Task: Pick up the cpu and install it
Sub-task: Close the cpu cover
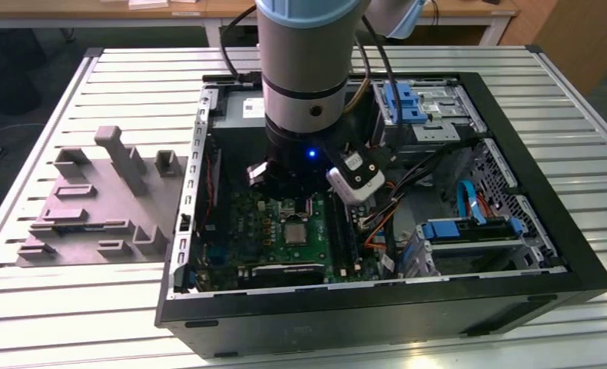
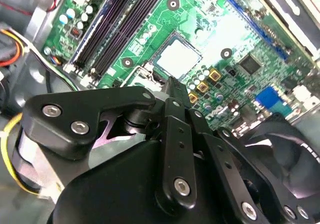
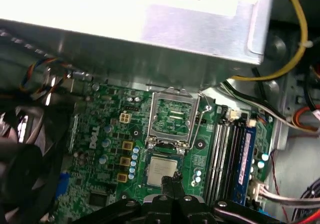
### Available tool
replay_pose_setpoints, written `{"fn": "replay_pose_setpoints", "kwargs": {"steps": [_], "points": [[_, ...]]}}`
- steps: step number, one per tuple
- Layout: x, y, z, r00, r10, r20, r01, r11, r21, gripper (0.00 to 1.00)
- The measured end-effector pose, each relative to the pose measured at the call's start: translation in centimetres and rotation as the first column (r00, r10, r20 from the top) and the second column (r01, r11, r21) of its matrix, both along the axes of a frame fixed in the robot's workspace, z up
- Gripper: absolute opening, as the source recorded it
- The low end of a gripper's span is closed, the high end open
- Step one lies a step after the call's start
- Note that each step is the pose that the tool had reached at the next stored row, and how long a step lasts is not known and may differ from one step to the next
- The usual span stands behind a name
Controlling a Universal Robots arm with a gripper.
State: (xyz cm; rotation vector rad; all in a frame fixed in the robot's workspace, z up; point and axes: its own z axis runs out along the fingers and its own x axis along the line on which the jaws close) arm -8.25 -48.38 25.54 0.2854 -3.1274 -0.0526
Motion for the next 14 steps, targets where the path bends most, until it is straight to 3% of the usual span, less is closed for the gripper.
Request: {"fn": "replay_pose_setpoints", "kwargs": {"steps": [6,14], "points": [[0.00,0.00,-0.04,0.9970,0.077,0.0000,-0.077,0.9970,-0.0001,0.11],[0.00,0.00,-0.05,0.9968,0.080,0.0001,-0.080,0.9968,0.0000,0.11]]}}
